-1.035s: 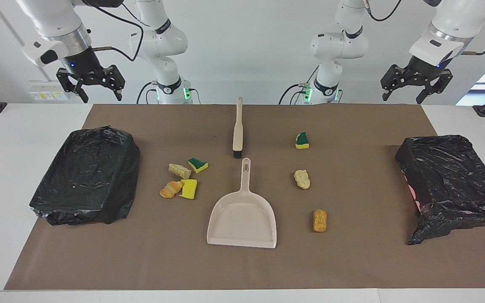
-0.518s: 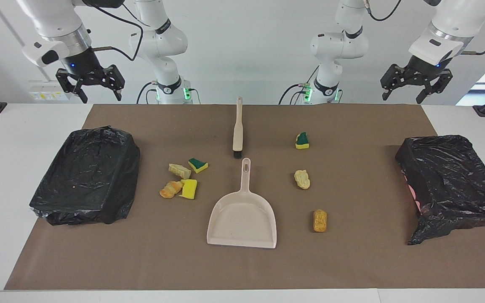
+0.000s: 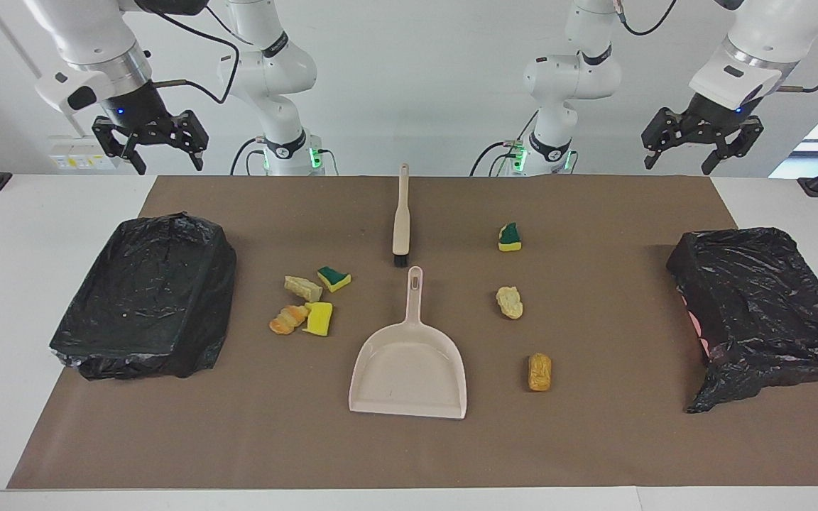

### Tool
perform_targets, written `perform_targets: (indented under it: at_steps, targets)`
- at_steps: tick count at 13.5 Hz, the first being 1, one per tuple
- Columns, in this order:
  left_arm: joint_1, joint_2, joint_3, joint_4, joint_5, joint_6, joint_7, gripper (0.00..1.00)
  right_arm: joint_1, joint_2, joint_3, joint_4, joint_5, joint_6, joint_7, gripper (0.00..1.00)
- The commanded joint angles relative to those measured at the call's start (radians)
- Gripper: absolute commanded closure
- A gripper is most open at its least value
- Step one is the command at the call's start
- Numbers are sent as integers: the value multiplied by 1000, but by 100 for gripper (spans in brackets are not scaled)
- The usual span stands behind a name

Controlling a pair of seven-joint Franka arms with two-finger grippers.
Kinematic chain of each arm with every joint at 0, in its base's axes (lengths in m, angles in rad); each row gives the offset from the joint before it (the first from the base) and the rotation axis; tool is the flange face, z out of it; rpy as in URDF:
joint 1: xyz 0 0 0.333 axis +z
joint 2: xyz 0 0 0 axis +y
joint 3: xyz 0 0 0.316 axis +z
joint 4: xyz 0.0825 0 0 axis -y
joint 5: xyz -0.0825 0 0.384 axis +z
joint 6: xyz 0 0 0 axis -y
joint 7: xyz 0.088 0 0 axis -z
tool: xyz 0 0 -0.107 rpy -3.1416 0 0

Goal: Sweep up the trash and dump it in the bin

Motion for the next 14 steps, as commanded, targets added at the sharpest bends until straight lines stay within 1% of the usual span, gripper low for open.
perform_targets:
  at_steps: [1, 8, 10, 12, 14]
  targets:
    - [5, -23, -4, -23, -4, 3, 4, 0, -8, -20, 3, -31, -10, -3, -29, 0]
    - [-5, -27, -5, -34, -10, 7, 7, 0, -5, -22, 3, -31, -10, -11, -23, 0]
    - [-7, -33, -10, -47, -12, 32, 7, 0, -4, -22, 4, -31, -10, -11, -23, 0]
    - [-10, -52, -18, -87, -12, 64, 4, 0, -5, -22, 4, -31, -10, -11, -23, 0]
    - [-62, -87, -19, -159, -12, 90, 7, 0, -4, -22, 4, -31, -10, -11, -23, 0]
